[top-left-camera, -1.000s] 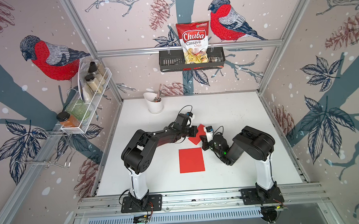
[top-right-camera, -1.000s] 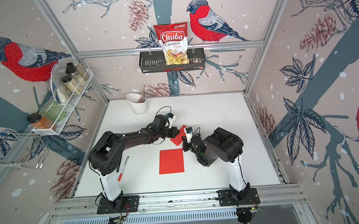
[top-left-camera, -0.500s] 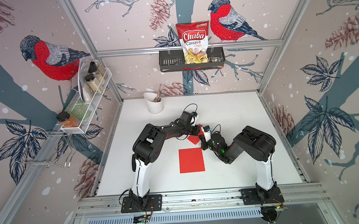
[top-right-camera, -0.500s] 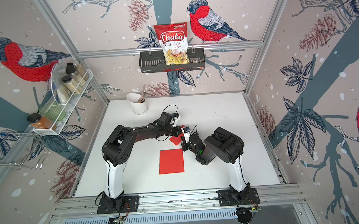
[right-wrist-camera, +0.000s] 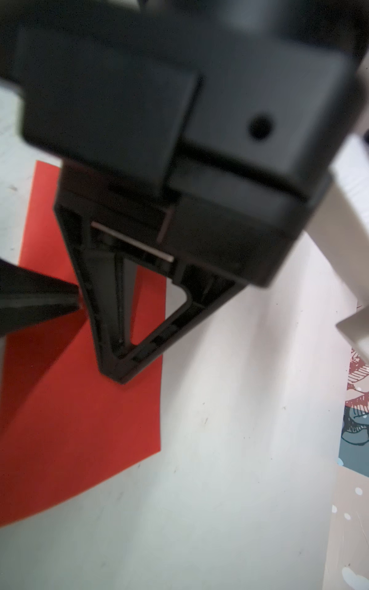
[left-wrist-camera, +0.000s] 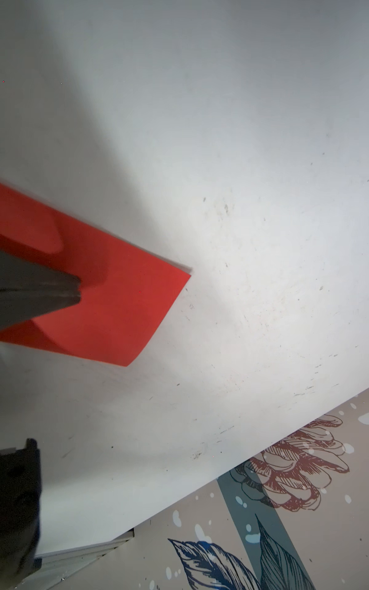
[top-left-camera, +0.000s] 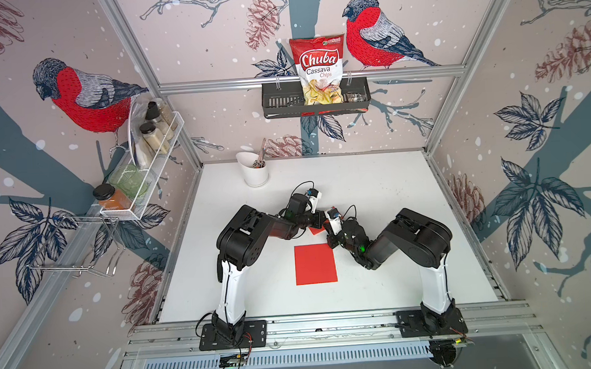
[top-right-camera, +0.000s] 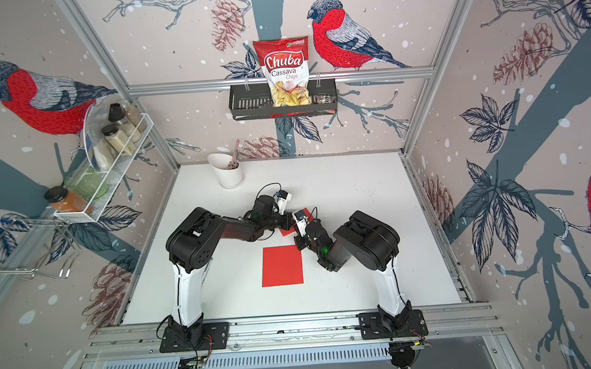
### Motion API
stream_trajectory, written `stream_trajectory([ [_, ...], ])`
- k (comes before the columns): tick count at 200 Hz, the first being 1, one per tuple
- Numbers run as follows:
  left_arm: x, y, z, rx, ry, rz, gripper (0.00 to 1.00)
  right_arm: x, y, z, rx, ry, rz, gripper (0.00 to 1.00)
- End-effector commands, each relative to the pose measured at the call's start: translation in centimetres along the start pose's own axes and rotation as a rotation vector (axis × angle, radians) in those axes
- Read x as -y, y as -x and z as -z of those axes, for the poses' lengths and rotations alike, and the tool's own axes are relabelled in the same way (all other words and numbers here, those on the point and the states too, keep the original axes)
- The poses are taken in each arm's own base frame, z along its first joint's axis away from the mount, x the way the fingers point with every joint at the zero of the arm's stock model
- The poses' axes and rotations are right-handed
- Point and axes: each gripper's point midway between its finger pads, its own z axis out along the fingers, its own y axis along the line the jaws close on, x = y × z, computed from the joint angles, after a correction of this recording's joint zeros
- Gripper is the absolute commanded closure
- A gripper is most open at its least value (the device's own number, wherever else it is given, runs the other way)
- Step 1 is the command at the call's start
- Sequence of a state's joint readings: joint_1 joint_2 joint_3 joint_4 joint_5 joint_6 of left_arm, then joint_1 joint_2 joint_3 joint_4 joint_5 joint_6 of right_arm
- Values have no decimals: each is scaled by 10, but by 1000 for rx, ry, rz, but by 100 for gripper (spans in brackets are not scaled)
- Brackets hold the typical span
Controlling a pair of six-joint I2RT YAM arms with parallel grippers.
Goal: Fold the square paper along the opposite sides
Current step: Smooth out the paper at the center of the board.
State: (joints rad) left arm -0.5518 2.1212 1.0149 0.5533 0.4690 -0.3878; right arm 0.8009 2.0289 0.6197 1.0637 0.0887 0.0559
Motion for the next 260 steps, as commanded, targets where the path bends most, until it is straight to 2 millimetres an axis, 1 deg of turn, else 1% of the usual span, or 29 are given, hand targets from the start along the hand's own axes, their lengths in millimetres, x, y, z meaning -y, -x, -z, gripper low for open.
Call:
stream_trajectory([
  [1, -50, -82, 12, -243, 200, 191, 99, 1, -37, -1, -153, -30, 54, 100],
  [78, -53, -93, 25, -218, 175, 296, 100, -26, -33, -6, -135, 3, 78, 100],
  [110, -54, -99, 25, -220, 172, 329, 100, -39, -30, -5, -122, 31, 67, 100],
  [124, -55, -100, 26, -220, 177, 338, 100, -44, -32, -4, -129, 38, 70, 100],
  [137, -55, -102, 27, -224, 180, 342, 100, -41, -31, -3, -129, 25, 41, 100],
  [147, -55, -101, 29, -223, 179, 338, 100, -31, -30, -3, -134, 6, -5, 100],
  [159, -56, -94, 34, -211, 182, 325, 100, -12, -31, -4, -157, -38, -73, 100],
  [169, -56, -82, 38, -196, 188, 299, 100, 1, -36, -6, -193, -72, -116, 100],
  [179, -53, -66, 42, -175, 196, 255, 100, 11, -42, -8, -231, -109, -148, 100],
  [197, -43, -31, 48, -119, 201, 180, 96, 17, -44, -9, -241, -143, -189, 100],
  [210, -31, -5, 53, -73, 199, 122, 93, 20, -46, -11, -254, -164, -222, 100],
  [218, -25, 4, 58, -56, 214, 84, 91, 20, -48, -13, -273, -173, -238, 100],
  [226, -19, 9, 62, -48, 232, 46, 90, 21, -51, -14, -290, -171, -253, 100],
  [239, -11, 8, 66, -44, 245, 5, 90, 21, -54, -14, -297, -168, -260, 100],
  [251, -7, 5, 64, -40, 234, -11, 88, 18, -51, -12, -273, -145, -252, 100],
  [260, -6, 6, 58, -47, 217, -19, 90, 15, -49, -12, -264, -117, -239, 100],
])
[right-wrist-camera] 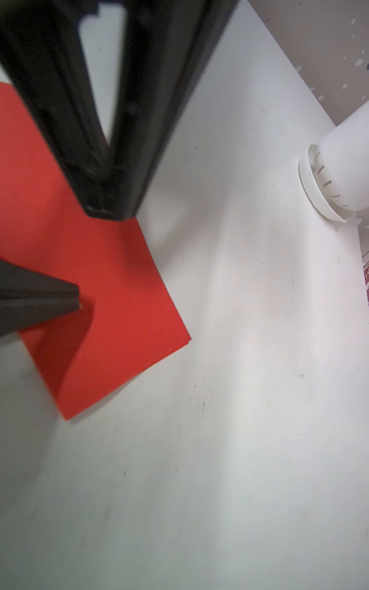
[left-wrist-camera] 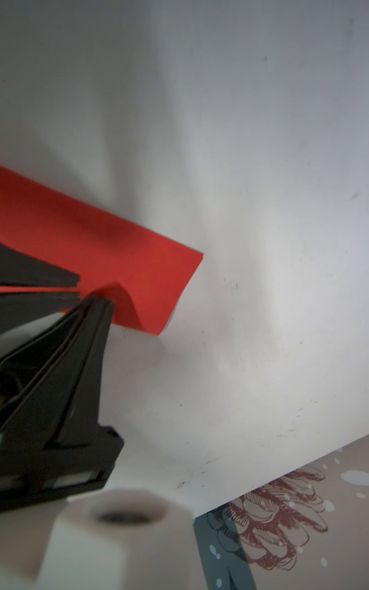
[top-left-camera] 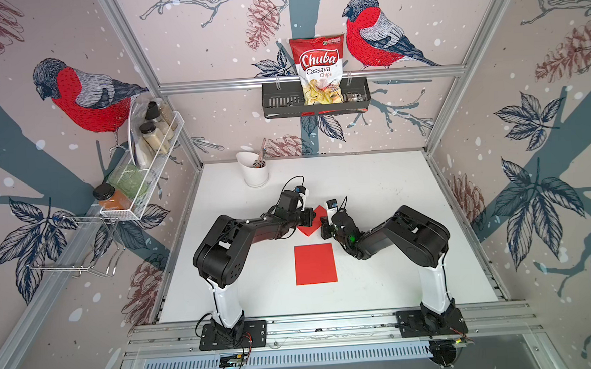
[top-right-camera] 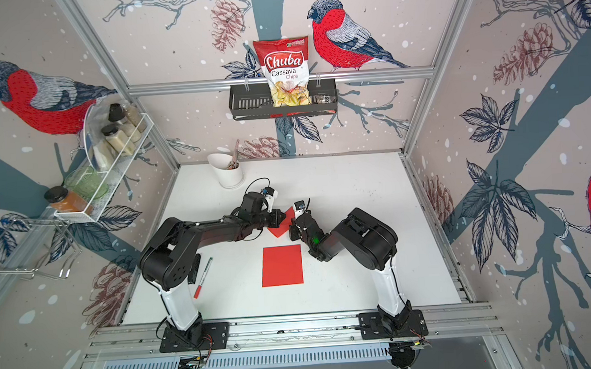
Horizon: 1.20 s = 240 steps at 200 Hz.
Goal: Fold the square paper along the opposite sides
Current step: Smooth out the paper at the center of the board.
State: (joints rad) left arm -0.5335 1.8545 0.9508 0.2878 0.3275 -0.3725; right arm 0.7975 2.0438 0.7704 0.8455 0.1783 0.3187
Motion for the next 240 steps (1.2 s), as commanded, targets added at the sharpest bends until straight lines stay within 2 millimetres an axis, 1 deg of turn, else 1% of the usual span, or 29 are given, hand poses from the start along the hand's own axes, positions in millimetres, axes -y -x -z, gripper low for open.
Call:
stream_trajectory([
  [1, -10, -15, -5, -53, 53, -45, 90, 16, -55, 8, -196, -33, 24, 100],
  [5, -11, -12, -8, -59, 59, -50, 91, 15, -54, 8, -194, -19, 29, 100],
  [8, -13, -16, -11, -76, 65, -52, 91, 14, -53, 9, -192, -10, 34, 100],
  [10, -11, -8, -14, -65, 59, -60, 91, 14, -52, 9, -189, -4, 38, 100],
  [12, -9, -5, -16, -66, 55, -65, 92, 13, -52, 9, -187, 1, 43, 100],
  [19, -7, 2, -24, -81, 45, -82, 93, 12, -49, 12, -172, 11, 62, 100],
  [34, -9, 14, -39, -95, 58, -104, 97, 13, -39, 18, -123, 24, 85, 100],
  [46, -15, 17, -47, -113, 73, -98, 99, 16, -29, 23, -92, 34, 83, 100],
  [55, -15, 15, -50, -121, 64, -94, 99, 16, -18, 28, -56, 48, 78, 100],
  [64, -13, 13, -51, -119, 50, -88, 100, 15, -6, 32, -22, 63, 74, 100],
  [87, -13, -7, -51, -137, 24, -62, 100, 10, 25, 40, 53, 111, 54, 100],
  [104, -10, -19, -48, -144, -6, -50, 100, 12, 47, 42, 88, 124, 27, 100],
  [117, -3, -15, -41, -115, -22, -69, 100, 17, 58, 43, 106, 129, 3, 100],
  [129, 0, -2, -33, -86, -8, -87, 100, 23, 63, 45, 107, 124, -33, 100],
  [139, 2, 8, -27, -65, 9, -101, 100, 29, 62, 48, 89, 100, -69, 100],
  [157, -8, 20, -20, -33, 41, -71, 100, 41, 54, 58, 32, 34, -142, 100],
  [178, -24, 25, -15, -13, 84, -11, 100, 47, 35, 74, -41, -11, -205, 100],
  [192, -33, 24, -12, -12, 119, 21, 100, 49, 20, 79, -93, -30, -254, 100],
  [214, -37, 20, -7, -12, 139, 47, 100, 53, -1, 78, -176, -58, -331, 100],
  [240, -31, 26, 1, 8, 130, 50, 100, 57, -8, 67, -198, -63, -329, 100],
])
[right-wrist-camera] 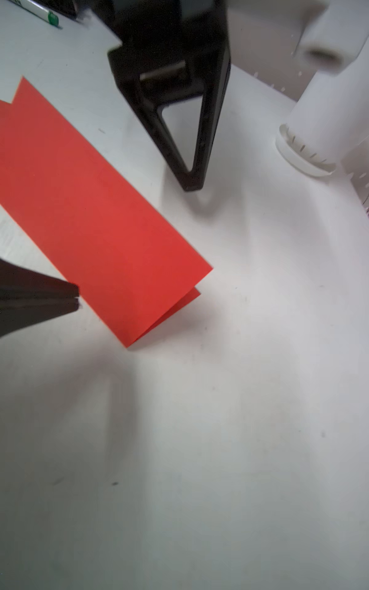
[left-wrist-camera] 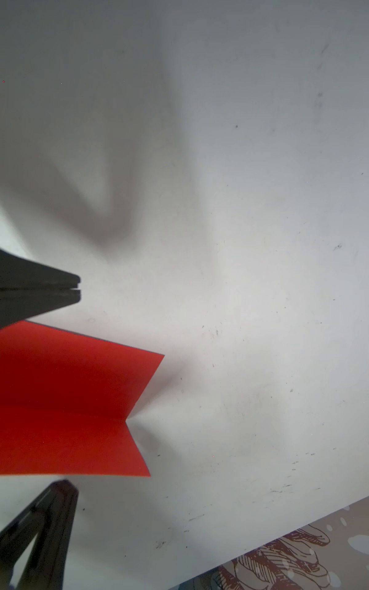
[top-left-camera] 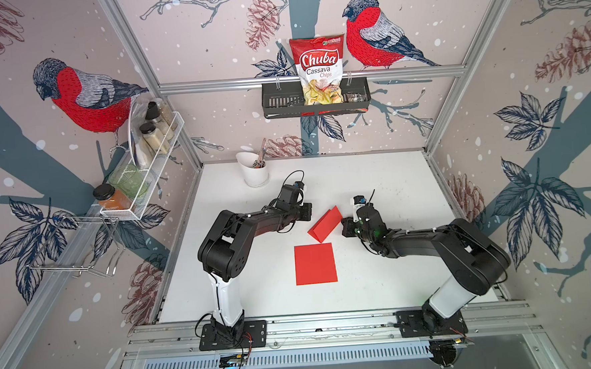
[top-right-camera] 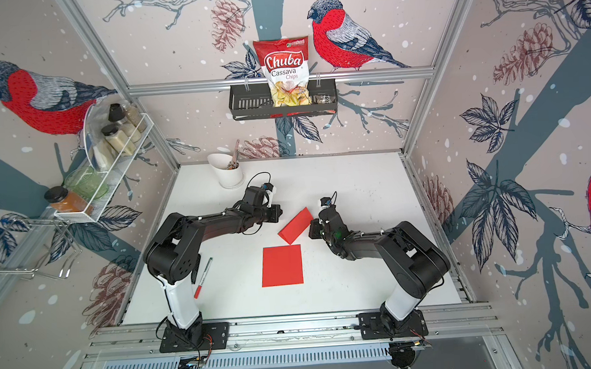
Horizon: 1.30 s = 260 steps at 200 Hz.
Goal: Fold the square paper along the opposite sides
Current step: Smooth out the paper at the center of the board.
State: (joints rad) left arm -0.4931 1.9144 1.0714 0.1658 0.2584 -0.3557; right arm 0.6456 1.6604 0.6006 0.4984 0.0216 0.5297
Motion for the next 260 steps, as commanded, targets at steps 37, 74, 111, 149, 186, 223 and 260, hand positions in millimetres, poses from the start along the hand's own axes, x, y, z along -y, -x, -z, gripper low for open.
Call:
stream_trajectory([
  [37, 13, 30, 25, 62, -1, -1, 99, 15, -7, -34, -66, -36, -20, 100],
  [74, 29, 55, 35, 94, -35, -36, 99, 6, -3, -63, -86, -10, 17, 100],
  [111, 51, 66, 47, 135, -127, -101, 99, -18, 3, -86, -98, 44, 55, 100],
  [149, 89, 73, 64, 202, -267, -180, 97, -38, 11, -103, -90, 105, 73, 100],
  [186, 113, 67, 49, 175, -313, -187, 97, -35, 17, -92, -64, 124, 49, 100],
  [223, 99, 12, 6, 12, -284, -138, 100, -23, 29, -65, -14, 122, 22, 100],
  [260, 71, -23, -2, -49, -198, -118, 100, -19, 35, -43, 22, 139, 20, 100],
])
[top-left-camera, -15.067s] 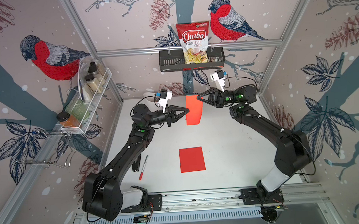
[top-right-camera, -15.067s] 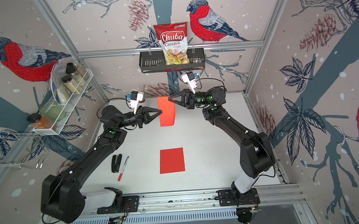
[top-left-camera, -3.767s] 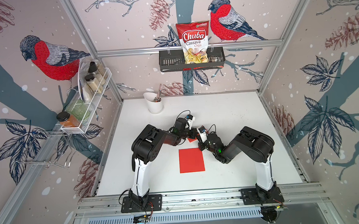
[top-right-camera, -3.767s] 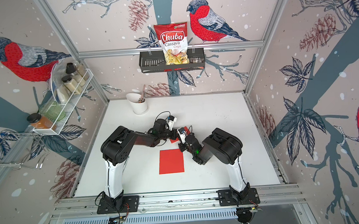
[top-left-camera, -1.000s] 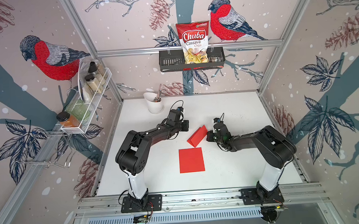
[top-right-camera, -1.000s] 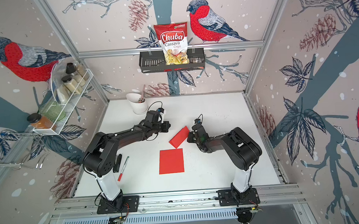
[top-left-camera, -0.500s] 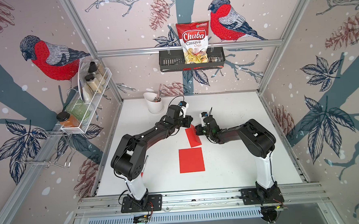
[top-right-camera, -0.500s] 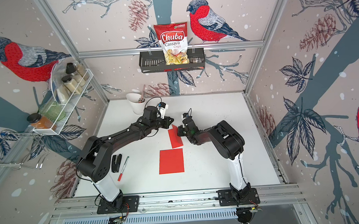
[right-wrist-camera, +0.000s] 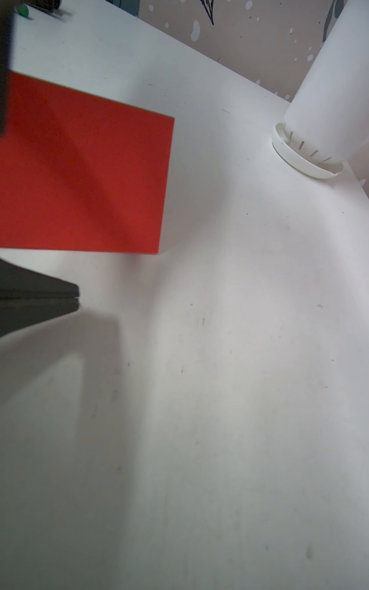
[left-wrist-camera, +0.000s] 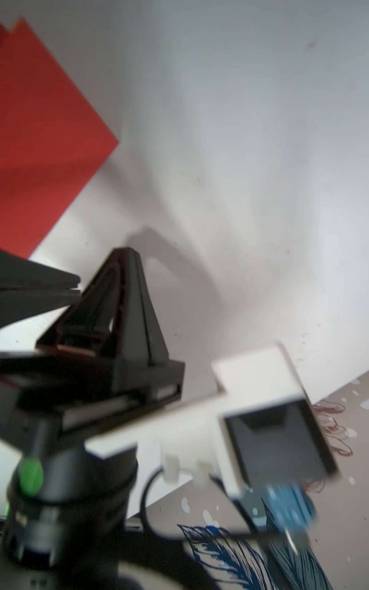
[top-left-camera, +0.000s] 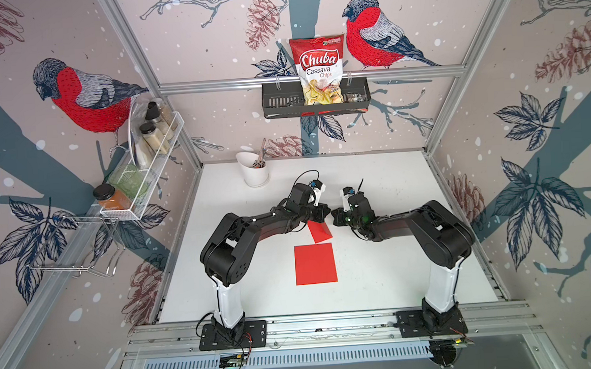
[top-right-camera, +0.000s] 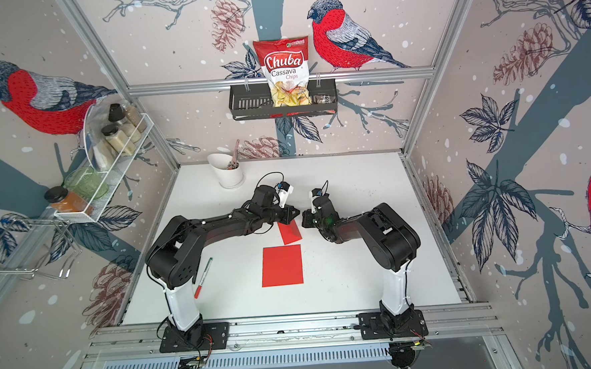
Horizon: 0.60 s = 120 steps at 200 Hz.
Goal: Fold the square paper along the opposite sides
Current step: Smooth out the paper at the center of the board.
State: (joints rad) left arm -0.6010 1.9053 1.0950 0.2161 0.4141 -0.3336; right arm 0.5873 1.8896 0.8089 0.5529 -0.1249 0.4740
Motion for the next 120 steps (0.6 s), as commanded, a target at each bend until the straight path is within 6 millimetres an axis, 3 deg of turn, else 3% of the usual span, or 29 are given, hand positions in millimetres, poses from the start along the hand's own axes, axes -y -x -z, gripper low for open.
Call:
stream_trajectory([
  [1, -10, -15, 0, -24, 42, 3, 100, -6, 10, 9, 40, 35, 0, 100],
  [42, -34, -41, 1, -70, 127, 12, 100, -23, 12, 23, 81, 137, 19, 100],
  [91, -54, -47, -1, -82, 182, 1, 100, -49, 8, 26, 114, 249, 99, 100],
  [120, -59, -51, -6, -91, 172, 4, 100, -52, 1, 19, 91, 274, 112, 100],
])
